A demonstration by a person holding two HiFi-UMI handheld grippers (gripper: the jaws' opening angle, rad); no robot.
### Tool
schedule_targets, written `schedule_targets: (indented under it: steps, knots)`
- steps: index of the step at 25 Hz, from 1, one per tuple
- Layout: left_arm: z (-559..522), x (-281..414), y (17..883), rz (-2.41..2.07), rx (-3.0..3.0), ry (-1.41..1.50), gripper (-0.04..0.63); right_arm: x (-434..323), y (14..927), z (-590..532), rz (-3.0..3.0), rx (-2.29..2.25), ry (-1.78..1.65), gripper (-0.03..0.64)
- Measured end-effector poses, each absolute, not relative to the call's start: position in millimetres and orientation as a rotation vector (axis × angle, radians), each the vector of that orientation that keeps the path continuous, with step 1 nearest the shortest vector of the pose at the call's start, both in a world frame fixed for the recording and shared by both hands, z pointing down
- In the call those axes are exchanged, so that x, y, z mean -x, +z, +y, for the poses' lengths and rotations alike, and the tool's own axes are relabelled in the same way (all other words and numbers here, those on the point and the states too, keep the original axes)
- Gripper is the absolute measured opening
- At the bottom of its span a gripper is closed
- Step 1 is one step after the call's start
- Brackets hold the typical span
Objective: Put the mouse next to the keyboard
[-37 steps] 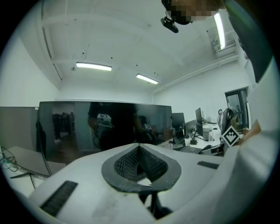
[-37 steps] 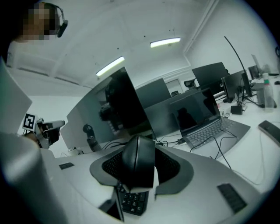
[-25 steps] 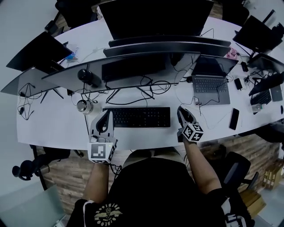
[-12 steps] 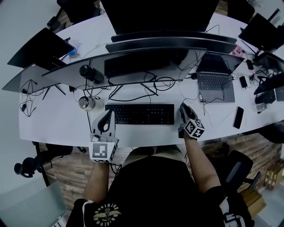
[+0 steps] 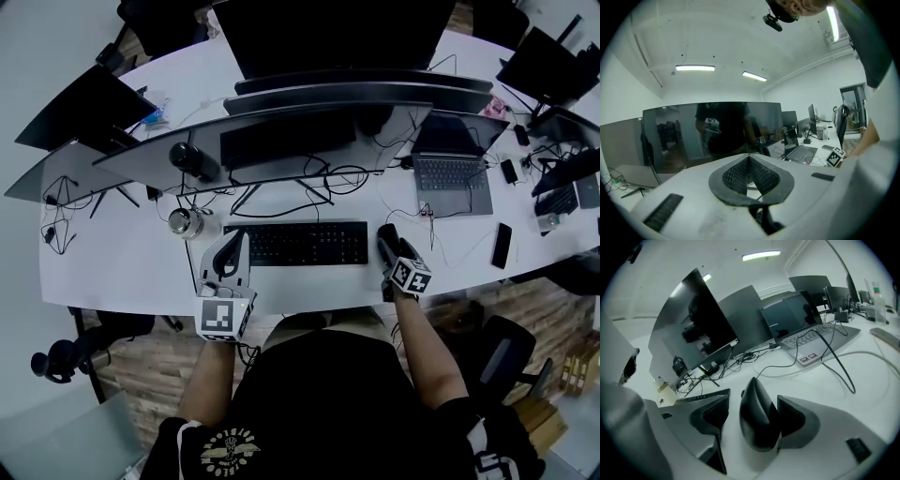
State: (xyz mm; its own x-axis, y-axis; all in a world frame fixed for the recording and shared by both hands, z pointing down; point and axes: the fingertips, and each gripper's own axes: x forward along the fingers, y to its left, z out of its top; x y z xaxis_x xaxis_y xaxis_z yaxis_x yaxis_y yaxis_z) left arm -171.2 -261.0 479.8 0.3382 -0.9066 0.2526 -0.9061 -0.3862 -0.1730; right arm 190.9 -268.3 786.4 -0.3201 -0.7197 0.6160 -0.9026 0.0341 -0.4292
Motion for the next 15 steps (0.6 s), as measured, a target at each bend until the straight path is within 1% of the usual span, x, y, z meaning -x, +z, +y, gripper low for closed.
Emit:
schedule_targets:
  steps: [7,10,15]
  knots:
    - [-259.5,174.8,475.2,1.733,2.566,-0.418,0.002,-203.5,785.2,-256.1,-2.001,-1.592,0.972,0.325]
    - [-258.7,176.7,469.5,1.745,2.583,-0.42,0.002,-201.8,764.6,-258.1,-2.033,-1.573,0.863,0.325]
    - [-260.2,179.6,464.1,1.744,2.572,-0.315,0.002,-184.4,710.6,-265.9,-2.153,-1.537,0.647,0.324]
